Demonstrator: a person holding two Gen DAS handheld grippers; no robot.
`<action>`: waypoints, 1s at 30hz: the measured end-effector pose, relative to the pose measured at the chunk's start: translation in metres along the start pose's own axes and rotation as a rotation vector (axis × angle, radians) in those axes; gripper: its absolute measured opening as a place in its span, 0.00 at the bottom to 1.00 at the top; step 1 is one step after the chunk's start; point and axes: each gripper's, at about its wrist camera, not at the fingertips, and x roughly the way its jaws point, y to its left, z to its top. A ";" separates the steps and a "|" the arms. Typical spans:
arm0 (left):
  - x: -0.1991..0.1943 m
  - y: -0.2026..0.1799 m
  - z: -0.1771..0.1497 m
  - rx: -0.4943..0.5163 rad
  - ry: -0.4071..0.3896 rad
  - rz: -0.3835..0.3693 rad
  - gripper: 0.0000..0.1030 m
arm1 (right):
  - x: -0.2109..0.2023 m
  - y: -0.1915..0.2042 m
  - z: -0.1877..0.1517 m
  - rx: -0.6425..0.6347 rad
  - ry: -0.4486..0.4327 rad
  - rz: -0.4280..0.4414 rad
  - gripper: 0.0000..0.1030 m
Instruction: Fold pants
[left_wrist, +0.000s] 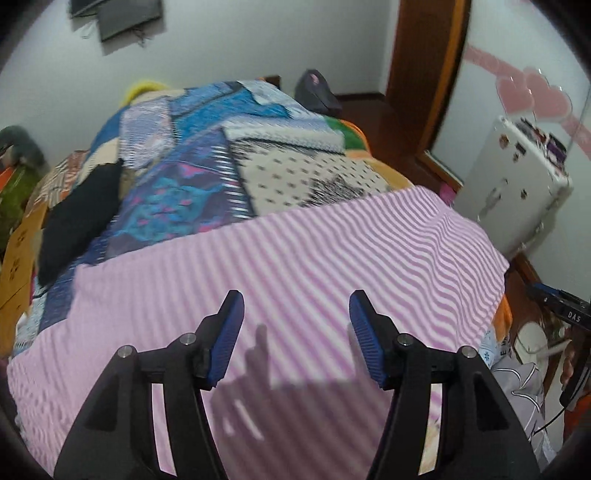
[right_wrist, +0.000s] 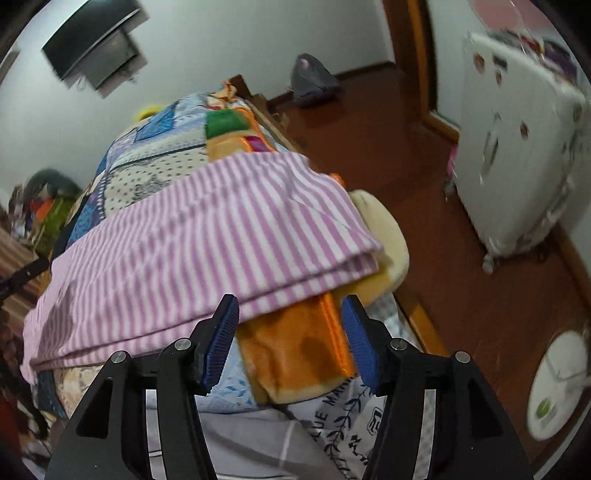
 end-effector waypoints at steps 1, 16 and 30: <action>0.007 -0.006 0.001 0.011 0.012 0.000 0.59 | 0.003 -0.003 0.001 0.021 -0.001 0.001 0.53; 0.066 -0.050 -0.008 0.084 0.099 0.031 0.87 | 0.059 -0.058 0.004 0.361 0.009 0.115 0.63; 0.069 -0.049 -0.009 0.071 0.082 0.030 0.91 | 0.069 -0.054 0.029 0.389 -0.051 0.148 0.14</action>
